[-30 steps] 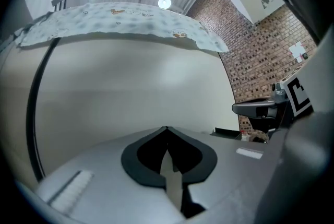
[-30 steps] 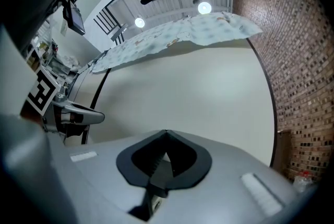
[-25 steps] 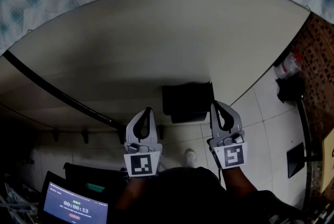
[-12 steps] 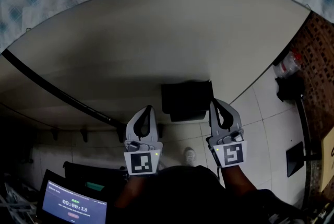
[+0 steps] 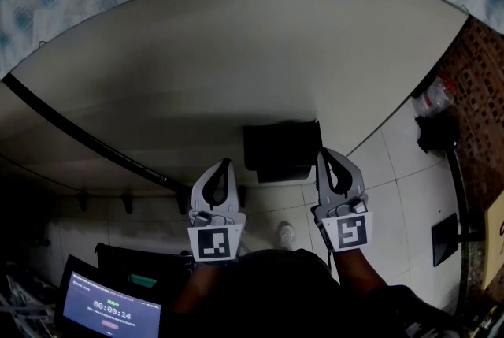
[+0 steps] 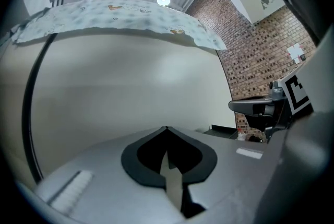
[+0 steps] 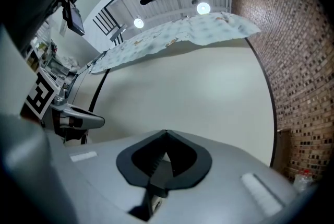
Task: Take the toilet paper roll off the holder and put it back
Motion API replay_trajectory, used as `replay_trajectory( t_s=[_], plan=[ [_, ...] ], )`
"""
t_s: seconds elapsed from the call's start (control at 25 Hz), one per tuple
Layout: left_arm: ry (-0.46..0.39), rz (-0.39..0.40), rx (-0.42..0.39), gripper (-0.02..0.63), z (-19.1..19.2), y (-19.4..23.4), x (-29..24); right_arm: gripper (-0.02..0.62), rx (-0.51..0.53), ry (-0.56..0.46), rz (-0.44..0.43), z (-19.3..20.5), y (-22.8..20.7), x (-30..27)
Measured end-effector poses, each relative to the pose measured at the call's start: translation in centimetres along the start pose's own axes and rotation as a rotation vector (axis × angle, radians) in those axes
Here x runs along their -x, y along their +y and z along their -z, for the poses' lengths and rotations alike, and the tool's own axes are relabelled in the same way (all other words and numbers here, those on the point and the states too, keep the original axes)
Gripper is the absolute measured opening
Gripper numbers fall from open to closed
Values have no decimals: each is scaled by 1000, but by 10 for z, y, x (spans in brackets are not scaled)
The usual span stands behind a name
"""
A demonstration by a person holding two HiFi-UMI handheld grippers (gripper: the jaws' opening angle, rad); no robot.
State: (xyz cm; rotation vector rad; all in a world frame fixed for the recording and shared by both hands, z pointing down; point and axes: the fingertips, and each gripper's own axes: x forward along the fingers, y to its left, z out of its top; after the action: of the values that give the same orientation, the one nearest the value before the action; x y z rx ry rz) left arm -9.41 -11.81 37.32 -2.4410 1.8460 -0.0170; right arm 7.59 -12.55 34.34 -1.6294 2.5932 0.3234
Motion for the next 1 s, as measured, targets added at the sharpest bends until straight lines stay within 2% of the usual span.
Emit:
replay_trajectory(
  t_s=[0.12, 0.2, 0.36, 0.44, 0.52, 0.6, 0.8, 0.84, 0.92, 1.0],
  plan=[
    [115, -4, 0, 17, 31, 2, -4, 2, -4, -2, 5, 0, -2, 1],
    [211, 25, 35, 17, 61, 0, -8, 2, -7, -1, 12, 0, -3, 2],
    [323, 230, 113, 18, 102, -34, -6, 2, -24, -3, 26, 0, -9, 5],
    [381, 295, 136, 19, 118, -47, -2, 2, -41, -13, 28, -1, -11, 7],
    [469, 382, 155, 77, 138, -63, 4, 2, -56, -17, 25, -1, -13, 8],
    [535, 476, 161, 193, 152, -80, 8, 2, -71, -10, 29, 3, -16, 9],
    [537, 572, 176, 230, 149, -98, 12, 2, -83, 40, 95, 26, -43, 14],
    [548, 584, 184, 218, 148, -97, 15, 2, -77, 59, 120, 36, -55, 17],
    [565, 623, 227, 131, 144, -93, 22, 2, -96, 118, 166, 65, -79, 21],
    [554, 686, 289, 52, 132, -94, 30, 2, -169, 202, 175, 104, -98, 26]
  ],
)
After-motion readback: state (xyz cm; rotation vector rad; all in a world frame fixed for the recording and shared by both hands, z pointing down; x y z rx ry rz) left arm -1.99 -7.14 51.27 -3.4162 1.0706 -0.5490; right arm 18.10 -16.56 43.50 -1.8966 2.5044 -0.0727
